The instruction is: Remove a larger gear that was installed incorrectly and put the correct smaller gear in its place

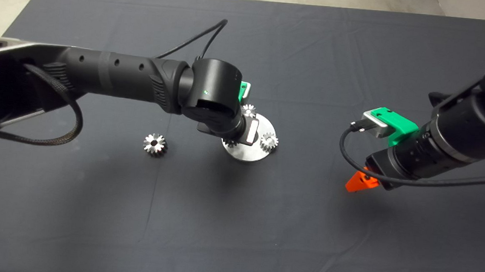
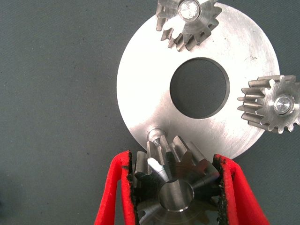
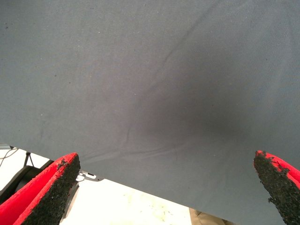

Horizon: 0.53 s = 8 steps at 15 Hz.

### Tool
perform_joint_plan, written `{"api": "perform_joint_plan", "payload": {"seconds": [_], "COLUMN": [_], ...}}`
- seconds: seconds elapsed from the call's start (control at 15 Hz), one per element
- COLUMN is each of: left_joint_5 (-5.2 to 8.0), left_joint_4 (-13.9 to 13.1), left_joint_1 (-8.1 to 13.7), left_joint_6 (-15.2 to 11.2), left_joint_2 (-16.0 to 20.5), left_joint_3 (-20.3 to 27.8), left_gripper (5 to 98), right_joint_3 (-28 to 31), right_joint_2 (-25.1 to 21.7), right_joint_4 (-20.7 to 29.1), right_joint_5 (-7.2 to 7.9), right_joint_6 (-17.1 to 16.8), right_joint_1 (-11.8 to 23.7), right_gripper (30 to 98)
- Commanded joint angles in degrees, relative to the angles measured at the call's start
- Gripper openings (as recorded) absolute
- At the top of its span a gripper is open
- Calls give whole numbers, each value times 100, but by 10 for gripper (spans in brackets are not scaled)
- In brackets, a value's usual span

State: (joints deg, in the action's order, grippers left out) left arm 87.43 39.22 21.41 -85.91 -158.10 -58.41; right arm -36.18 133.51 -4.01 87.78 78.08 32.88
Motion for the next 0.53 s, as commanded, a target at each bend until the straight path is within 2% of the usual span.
{"api": "perform_joint_plan", "payload": {"seconds": [0.0,0.47], "left_joint_5": [254,248], "left_joint_4": [148,298], "left_joint_1": [74,-22], "left_joint_6": [-23,-23], "left_joint_2": [-50,-147], "left_joint_3": [33,-118], "left_gripper": [240,240], "right_joint_3": [-1,7], "right_joint_2": [19,5], "right_joint_4": [135,130], "right_joint_5": [468,468], "right_joint_6": [38,33], "right_joint_1": [105,105], "right_gripper": [977,977]}}
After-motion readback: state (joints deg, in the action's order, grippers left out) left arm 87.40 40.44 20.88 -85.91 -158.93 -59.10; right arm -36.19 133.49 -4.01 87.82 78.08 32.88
